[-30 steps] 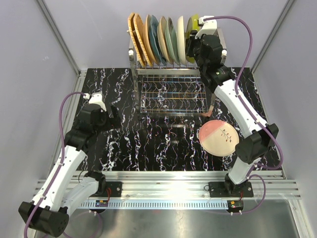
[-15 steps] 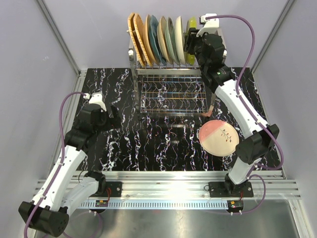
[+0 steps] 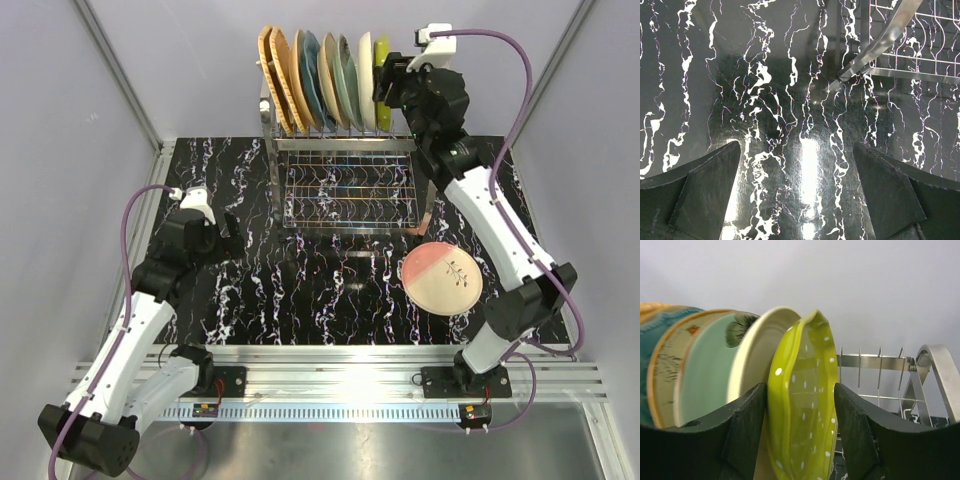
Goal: Load the plates into the dish rack
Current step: Insert the plate into the dish rack
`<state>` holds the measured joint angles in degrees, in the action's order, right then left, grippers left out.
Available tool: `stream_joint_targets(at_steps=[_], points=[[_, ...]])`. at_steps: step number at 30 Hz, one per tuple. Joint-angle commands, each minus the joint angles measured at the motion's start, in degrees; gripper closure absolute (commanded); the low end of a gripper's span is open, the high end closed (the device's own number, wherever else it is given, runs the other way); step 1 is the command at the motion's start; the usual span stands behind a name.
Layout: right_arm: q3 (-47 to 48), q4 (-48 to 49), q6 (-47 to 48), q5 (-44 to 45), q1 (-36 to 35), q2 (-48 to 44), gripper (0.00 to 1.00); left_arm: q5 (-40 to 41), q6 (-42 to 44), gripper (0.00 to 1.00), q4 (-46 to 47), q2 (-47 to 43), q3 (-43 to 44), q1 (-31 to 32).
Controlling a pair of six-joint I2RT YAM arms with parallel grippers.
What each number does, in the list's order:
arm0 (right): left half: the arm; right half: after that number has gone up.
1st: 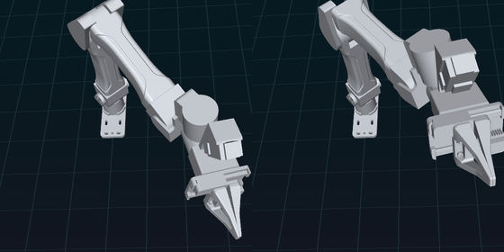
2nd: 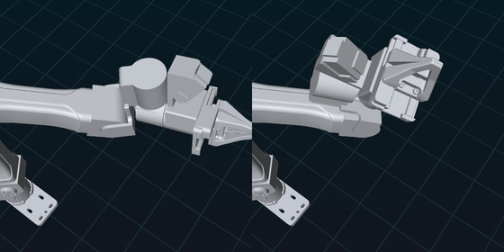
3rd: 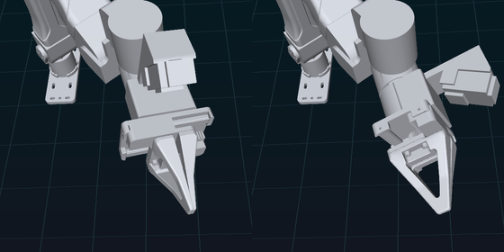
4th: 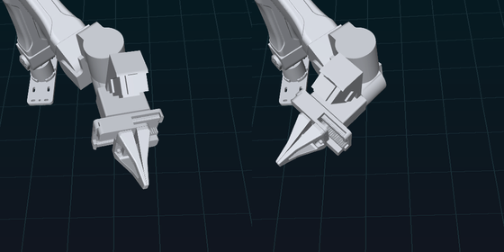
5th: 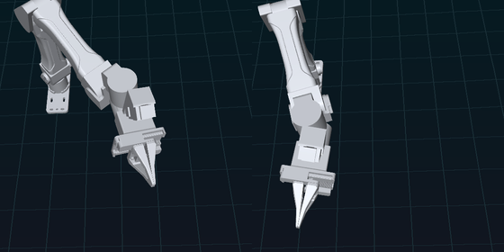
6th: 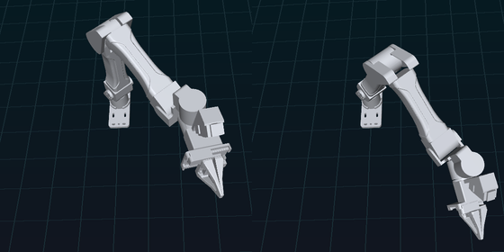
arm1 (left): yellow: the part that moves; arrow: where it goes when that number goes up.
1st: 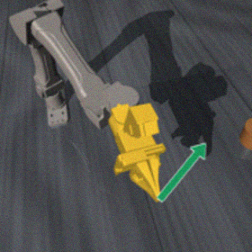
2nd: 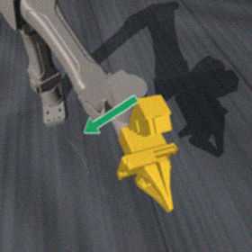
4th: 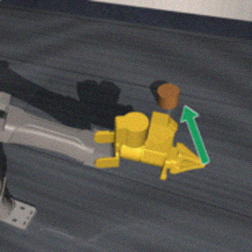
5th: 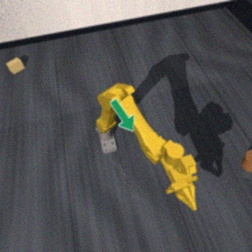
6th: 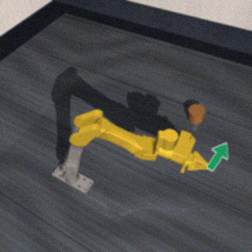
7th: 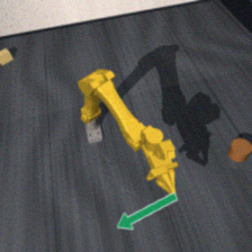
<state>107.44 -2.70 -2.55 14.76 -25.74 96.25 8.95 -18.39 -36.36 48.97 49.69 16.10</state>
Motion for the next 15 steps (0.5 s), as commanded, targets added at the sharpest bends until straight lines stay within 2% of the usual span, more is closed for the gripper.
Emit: stream_joint_targets(at_steps=[1,10,13,15], points=[[-1.2,4.9,-2.1,-2.7,0.0,-6.4,0.36,-0.9,0.7,0.01,2.2,0.2,0.0,-0.3],[-4.6,4.3,-2.5,-3.1,0.1,-12.8,0.35,-0.4,0.8,0.01,2.0,0.3,0.1,-0.3],[-11.3,5.3,-2.6,-2.6,0.0,-18.3,0.35,-0.4,0.9,0.01,2.0,0.3,0.1,-0.3],[-18.1,5.2,-4.0,0.9,0.0,-21.7,0.36,-0.9,1.1,0.01,2.1,0.2,0.1,-0.3]])
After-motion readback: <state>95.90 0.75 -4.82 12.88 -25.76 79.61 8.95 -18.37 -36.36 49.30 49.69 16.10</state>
